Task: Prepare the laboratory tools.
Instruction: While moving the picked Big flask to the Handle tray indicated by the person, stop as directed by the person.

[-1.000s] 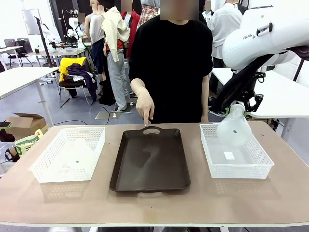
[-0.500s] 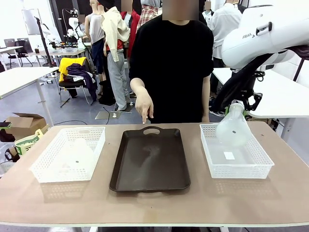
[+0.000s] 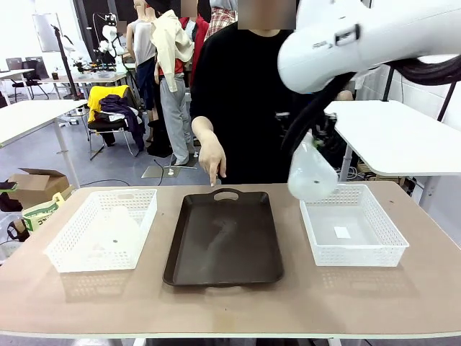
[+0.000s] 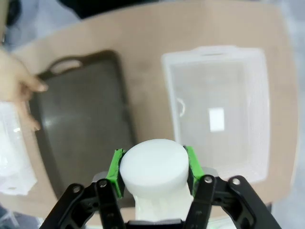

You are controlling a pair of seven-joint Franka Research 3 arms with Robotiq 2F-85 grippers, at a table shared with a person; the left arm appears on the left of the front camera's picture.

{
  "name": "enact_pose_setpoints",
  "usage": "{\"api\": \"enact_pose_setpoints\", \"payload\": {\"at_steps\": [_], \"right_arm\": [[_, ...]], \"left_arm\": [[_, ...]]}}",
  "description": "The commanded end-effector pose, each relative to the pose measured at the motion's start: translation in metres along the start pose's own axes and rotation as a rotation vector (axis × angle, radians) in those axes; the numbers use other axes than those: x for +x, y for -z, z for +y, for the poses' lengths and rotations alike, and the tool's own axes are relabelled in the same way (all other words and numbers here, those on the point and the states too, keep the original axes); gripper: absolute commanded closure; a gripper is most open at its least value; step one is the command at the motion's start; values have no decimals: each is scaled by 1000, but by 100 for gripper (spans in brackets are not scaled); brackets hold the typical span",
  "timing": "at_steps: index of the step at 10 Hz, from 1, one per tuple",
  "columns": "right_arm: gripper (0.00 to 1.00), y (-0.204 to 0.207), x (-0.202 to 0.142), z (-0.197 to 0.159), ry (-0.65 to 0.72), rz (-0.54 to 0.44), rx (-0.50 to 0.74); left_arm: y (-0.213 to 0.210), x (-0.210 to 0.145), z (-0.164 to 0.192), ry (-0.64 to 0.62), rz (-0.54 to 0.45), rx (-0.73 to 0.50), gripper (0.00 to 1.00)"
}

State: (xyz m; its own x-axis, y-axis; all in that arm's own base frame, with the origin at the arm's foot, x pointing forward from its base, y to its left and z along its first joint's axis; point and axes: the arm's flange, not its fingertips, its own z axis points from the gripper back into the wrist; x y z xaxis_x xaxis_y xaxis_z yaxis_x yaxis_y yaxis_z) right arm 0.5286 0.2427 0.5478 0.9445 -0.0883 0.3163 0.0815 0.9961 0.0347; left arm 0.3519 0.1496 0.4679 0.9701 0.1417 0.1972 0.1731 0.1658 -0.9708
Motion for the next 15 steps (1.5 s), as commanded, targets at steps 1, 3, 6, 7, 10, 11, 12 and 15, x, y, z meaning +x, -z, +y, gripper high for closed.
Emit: {"api": "enact_pose_setpoints", "payload": {"at_steps": [1, 3, 6, 7, 10, 11, 12, 15], "right_arm": [[100, 14, 15, 29, -212, -106, 100], [100, 19, 14, 68, -429, -201, 242], [100, 40, 16, 107, -535, -181, 260], [100, 49, 17, 116, -527, -152, 251], [100, 83, 23, 142, -519, -54, 217], [100, 93, 27, 150, -522, -32, 203], [100, 97, 28, 154, -514, -22, 198], [100, 97, 30, 155, -473, -23, 186]], "left_arm": [[-3, -2, -1, 5, 5, -2, 0], [-3, -2, -1, 5, 5, -2, 0], [-3, -2, -1, 5, 5, -2, 0], [-3, -2, -1, 5, 5, -2, 0], [-3, -2, -1, 5, 5, -2, 0], [-3, -2, -1, 5, 5, -2, 0], [-3, -2, -1, 5, 5, -2, 0], [-3, -2, -1, 5, 5, -2, 0]]}}
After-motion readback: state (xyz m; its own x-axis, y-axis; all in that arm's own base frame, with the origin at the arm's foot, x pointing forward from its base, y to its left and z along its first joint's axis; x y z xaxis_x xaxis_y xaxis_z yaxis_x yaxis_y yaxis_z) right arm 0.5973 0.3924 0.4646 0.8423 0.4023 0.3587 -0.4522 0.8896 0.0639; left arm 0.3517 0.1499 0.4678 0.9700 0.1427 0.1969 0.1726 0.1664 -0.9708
